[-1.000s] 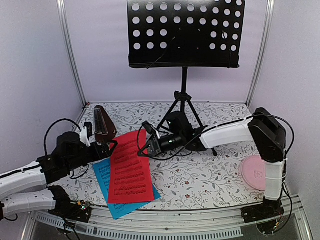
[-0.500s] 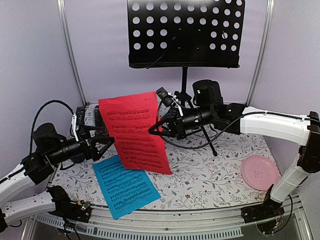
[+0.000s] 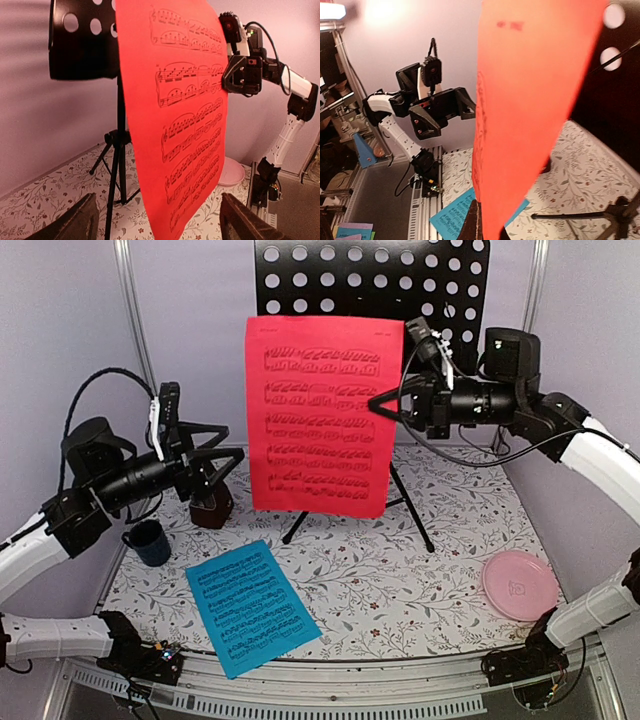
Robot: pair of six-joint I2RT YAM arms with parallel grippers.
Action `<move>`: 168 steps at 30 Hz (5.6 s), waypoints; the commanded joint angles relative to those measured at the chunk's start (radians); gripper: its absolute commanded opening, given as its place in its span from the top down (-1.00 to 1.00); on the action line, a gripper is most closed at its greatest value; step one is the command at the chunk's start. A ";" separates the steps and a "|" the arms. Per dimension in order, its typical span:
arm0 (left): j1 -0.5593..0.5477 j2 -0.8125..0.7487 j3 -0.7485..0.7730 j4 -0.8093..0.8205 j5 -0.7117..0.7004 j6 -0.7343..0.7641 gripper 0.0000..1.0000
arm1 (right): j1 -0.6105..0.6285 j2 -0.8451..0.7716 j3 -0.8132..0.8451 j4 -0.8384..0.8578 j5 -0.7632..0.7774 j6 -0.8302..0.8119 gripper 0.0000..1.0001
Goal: Set up the instrument practice props
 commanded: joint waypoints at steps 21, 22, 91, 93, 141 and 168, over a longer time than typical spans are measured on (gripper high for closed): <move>-0.066 0.682 0.971 -0.203 -0.220 0.202 -0.10 | -0.375 -0.091 0.348 -0.114 0.261 0.052 1.00; -0.074 0.708 1.007 -0.223 -0.244 0.216 -0.08 | -0.378 -0.088 0.359 -0.117 0.279 0.041 1.00; -0.274 0.812 0.941 0.041 -0.485 0.486 1.00 | -0.389 0.112 0.433 0.146 0.145 -0.094 1.00; -0.275 0.811 0.934 0.043 -0.481 0.486 1.00 | -0.389 0.126 0.443 0.161 0.120 -0.100 1.00; -0.273 0.809 0.917 0.059 -0.436 0.503 1.00 | -0.211 0.428 0.760 0.208 0.121 -0.133 1.00; -0.311 0.684 0.821 0.008 -0.416 0.466 -0.29 | -0.177 0.471 0.822 0.162 0.141 -0.226 1.00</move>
